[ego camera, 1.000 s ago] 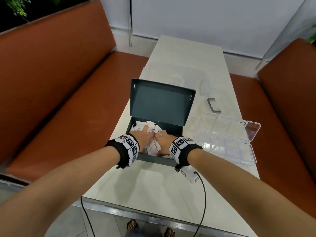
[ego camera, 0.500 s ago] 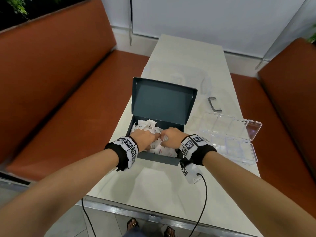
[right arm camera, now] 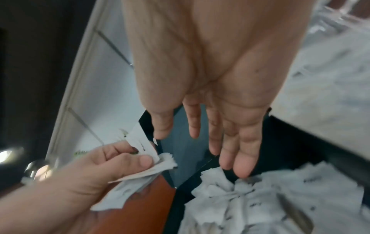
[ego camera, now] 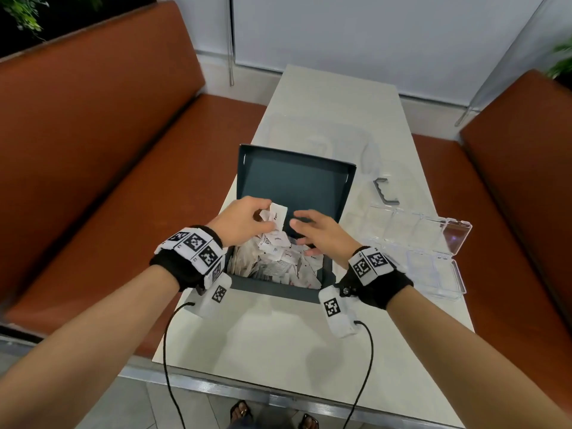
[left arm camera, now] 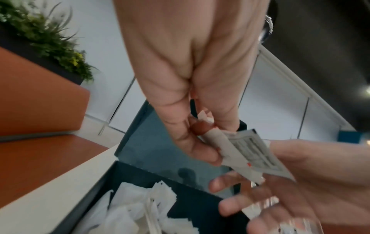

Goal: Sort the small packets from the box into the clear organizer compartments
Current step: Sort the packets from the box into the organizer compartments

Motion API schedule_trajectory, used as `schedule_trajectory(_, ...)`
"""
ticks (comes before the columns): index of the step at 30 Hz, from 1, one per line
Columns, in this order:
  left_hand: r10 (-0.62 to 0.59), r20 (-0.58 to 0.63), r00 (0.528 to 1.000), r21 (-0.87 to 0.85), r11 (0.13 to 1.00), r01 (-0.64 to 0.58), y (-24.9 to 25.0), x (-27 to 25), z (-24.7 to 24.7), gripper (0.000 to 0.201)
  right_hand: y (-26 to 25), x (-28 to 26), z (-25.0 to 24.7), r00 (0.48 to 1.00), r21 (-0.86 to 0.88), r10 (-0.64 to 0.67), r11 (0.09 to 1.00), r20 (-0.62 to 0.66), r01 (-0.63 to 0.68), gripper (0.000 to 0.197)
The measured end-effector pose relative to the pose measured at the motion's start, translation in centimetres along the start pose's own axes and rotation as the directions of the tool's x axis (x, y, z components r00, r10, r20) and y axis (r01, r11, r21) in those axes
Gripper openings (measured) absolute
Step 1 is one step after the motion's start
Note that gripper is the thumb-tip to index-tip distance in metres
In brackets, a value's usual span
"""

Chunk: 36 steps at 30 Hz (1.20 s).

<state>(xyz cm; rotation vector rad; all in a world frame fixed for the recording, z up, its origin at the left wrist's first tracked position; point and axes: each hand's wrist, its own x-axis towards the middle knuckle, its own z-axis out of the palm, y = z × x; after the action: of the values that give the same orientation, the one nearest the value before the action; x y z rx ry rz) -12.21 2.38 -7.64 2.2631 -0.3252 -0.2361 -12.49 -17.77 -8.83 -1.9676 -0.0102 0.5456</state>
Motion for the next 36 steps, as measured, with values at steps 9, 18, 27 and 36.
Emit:
schedule_trajectory(9, -0.076, -0.039, 0.996, -0.247, 0.967, 0.064, -0.2, 0.0, 1.2, 0.020, -2.2, -0.6, 2.2, 0.986, 0.573, 0.019, 0.812, 0.164, -0.111, 0.038)
schedule_trajectory(18, -0.211, -0.163, 0.964, -0.511, 0.854, 0.101, -0.4, 0.3, 1.2, 0.028, -1.2, -0.5, 2.1, 0.994, 0.520, -0.038, 0.850, -0.101, 0.085, 0.032)
schedule_trajectory(27, -0.334, -0.131, 0.933, -0.732, 0.668, 0.137, 0.4, 0.2, 1.3, 0.028, -1.7, -1.5, 0.3, 0.984, 0.563, -0.065, 0.813, -0.164, 0.147, 0.020)
schedule_trajectory(36, -0.309, 0.140, 0.941, -0.858, 0.435, 0.271, 2.1, 0.8, 2.8, 0.021, -1.6, -2.2, 0.4, 0.981, 0.530, -0.087, 0.831, -0.174, 0.168, 0.018)
